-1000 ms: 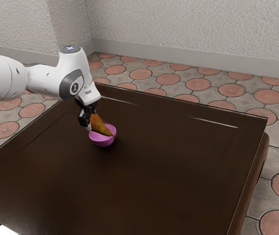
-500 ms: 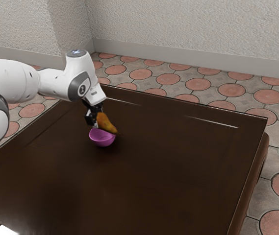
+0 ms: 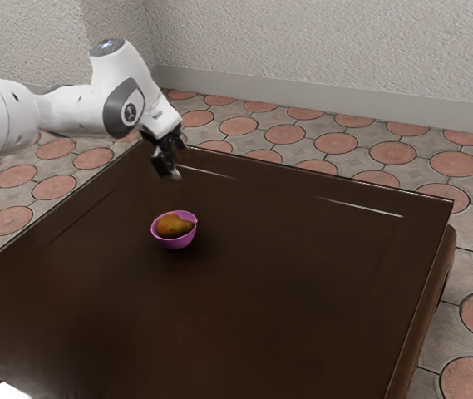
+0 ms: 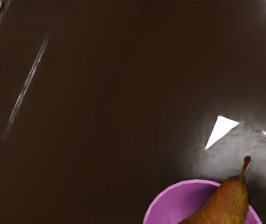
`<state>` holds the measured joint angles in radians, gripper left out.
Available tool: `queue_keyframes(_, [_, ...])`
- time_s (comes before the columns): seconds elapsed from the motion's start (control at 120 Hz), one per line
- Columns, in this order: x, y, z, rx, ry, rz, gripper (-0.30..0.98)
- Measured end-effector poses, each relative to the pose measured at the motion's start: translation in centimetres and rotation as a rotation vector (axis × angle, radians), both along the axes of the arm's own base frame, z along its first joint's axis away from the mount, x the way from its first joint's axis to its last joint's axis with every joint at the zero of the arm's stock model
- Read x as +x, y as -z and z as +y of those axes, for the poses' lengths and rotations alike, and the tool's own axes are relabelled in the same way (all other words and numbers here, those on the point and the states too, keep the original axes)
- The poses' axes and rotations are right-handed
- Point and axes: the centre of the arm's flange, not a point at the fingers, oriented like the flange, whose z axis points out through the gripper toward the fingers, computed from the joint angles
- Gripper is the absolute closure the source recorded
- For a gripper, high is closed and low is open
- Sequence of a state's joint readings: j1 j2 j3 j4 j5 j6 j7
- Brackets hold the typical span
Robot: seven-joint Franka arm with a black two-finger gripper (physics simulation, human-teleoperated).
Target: Place the pear in the bowl.
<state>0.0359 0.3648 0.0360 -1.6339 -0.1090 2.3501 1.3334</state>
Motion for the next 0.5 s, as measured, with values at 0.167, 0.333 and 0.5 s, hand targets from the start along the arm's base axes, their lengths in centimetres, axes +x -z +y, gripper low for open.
queue_keyframes(0.167, [-4.5, -11.2, 0.5, -0.085, -0.255, 0.043, 0.01])
queue_keyframes(0.333, [-8.4, -16.1, -2.2, -0.109, -0.471, 0.16, 0.01])
queue_keyframes(0.5, [-11.5, -17.2, -3.6, -0.101, -0.676, 0.248, 0.0])
